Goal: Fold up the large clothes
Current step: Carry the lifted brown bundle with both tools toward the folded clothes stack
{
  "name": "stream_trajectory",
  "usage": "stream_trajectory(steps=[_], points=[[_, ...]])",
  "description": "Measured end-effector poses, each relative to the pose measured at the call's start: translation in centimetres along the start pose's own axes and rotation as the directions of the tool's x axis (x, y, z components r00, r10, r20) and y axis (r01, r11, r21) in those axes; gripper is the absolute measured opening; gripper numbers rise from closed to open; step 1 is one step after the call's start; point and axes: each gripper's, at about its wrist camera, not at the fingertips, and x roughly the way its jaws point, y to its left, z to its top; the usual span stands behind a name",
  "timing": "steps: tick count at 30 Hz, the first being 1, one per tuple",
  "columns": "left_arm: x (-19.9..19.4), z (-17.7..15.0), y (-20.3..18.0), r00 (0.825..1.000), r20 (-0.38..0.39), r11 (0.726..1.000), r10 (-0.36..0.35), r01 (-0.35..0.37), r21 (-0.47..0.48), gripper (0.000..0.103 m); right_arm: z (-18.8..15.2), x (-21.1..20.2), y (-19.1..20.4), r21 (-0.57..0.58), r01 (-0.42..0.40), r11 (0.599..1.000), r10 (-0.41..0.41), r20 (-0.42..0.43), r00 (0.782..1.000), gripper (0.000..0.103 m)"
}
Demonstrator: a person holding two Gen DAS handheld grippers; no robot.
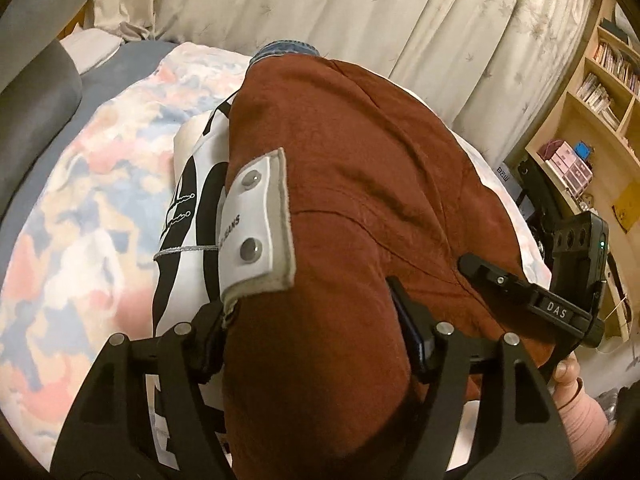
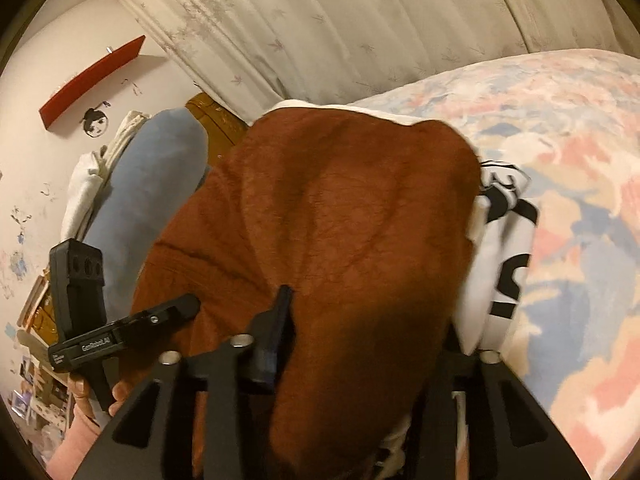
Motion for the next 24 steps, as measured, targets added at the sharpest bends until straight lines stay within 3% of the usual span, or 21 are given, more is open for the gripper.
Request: stream_trajectory(steps=[2, 7, 11, 14, 16, 18, 20, 24], points=[[-0.7, -0.6, -0.4, 1.0, -0.004, 1.0, 0.017, -0.017, -0.007, 0.069, 0.4, -1.0, -0.4, -0.02, 0.025, 0.999, -0.025, -0.007, 1.0, 0.053], [-2.7, -1.1, -1.9, 0.995, -0.034, 0.995, 0.091, -0.09, 0.034, 0.069, 2.2, -3.5, -0.9, -0.045, 0.073, 0.996, -0.074, -0.009, 0.997, 0.055], [-5.0, -0.9, -2.9, 0.981, 0.043, 0.973, 0.189, -0.194, 0.127, 0.069, 3.0, -5.4, -0.8, -0.062, 0.118, 0.991, -0.116, 0.037, 0.993, 0.055], [-7.3, -0.6, -4.1, 0.967, 0.107, 0.961, 0.23, -0.243, 0.135, 0.068, 3.2, -7.4, -0.5, -0.092, 0.153, 0.984, -0.145, 0.085, 0.986, 0.055], [-8.0, -0.5, -4.7, 0.964, 0.132, 0.96, 0.229, -0.247, 0.134, 0.063, 3.2, -8.0, 0.6, -0.131, 0.194, 0.972, -0.179, 0.113, 0.977, 0.055], [-7.7, -0.4, -5.4, 0.961, 0.143, 0.956, 0.235, -0.255, 0.145, 0.037, 3.2, -7.7, 1.7, -0.168, 0.222, 0.96, -0.201, 0.133, 0.97, 0.053], [-6.7, -0.3, -6.0, 0.958, 0.129, 0.948, 0.257, -0.276, 0.158, 0.024, 3.1, -7.2, 2.3, -0.194, 0.225, 0.955, -0.202, 0.13, 0.971, 0.041], [-4.3, -0.7, -6.6, 0.924, 0.123, 0.907, 0.362, -0.379, 0.181, 0.021, 2.3, -5.5, 3.2, -0.215, 0.234, 0.948, -0.222, 0.079, 0.972, 0.032]])
